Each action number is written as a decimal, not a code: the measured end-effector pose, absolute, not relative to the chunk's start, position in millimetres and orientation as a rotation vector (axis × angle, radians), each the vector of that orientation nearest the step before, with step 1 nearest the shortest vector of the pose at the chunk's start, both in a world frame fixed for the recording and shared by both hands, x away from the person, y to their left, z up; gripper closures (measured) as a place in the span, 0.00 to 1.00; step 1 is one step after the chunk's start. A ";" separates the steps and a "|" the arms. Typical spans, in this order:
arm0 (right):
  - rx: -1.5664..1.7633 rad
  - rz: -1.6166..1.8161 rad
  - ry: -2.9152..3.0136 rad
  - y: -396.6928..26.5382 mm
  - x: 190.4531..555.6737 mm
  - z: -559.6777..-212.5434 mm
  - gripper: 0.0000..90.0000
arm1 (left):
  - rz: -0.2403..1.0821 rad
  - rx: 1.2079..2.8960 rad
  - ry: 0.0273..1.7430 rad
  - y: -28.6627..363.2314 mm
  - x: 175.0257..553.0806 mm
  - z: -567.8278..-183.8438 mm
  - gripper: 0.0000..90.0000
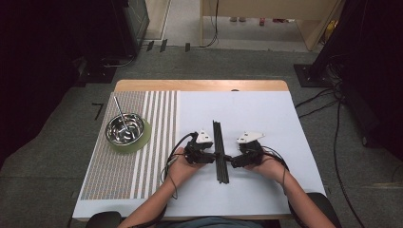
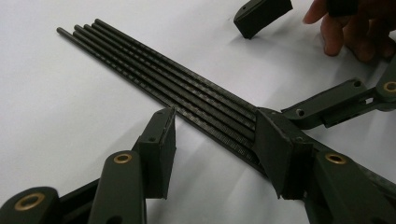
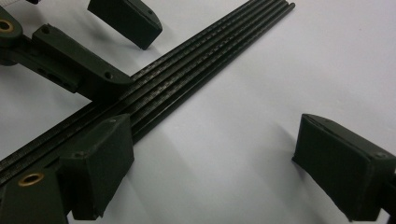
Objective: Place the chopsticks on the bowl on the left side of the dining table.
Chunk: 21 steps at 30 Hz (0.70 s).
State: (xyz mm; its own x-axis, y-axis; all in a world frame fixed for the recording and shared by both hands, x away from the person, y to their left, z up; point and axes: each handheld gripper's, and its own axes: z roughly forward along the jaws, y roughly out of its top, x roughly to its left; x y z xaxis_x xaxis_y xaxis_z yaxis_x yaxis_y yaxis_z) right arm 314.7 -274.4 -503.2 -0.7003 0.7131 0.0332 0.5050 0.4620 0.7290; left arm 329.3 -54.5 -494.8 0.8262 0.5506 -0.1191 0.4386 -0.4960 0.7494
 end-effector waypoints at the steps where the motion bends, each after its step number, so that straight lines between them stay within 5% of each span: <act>1: 1.043 1.076 2.438 -274.4 314.7 -503.2 0.13 | 0.171 2.171 0.720 -54.2 329.4 -494.8 0.55; 21: 1.043 1.076 2.438 -274.4 314.7 -503.2 0.13 | 0.212 2.185 0.711 -52.4 327.9 -495.8 0.58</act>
State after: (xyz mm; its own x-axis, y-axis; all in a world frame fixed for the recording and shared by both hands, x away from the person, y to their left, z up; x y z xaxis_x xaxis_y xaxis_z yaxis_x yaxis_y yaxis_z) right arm 314.7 -274.4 -503.2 -0.7006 0.7128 0.0327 0.5047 0.4625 0.7289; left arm 327.9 -52.4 -495.8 0.8271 0.5559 -0.0827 0.4196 -0.5129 0.7489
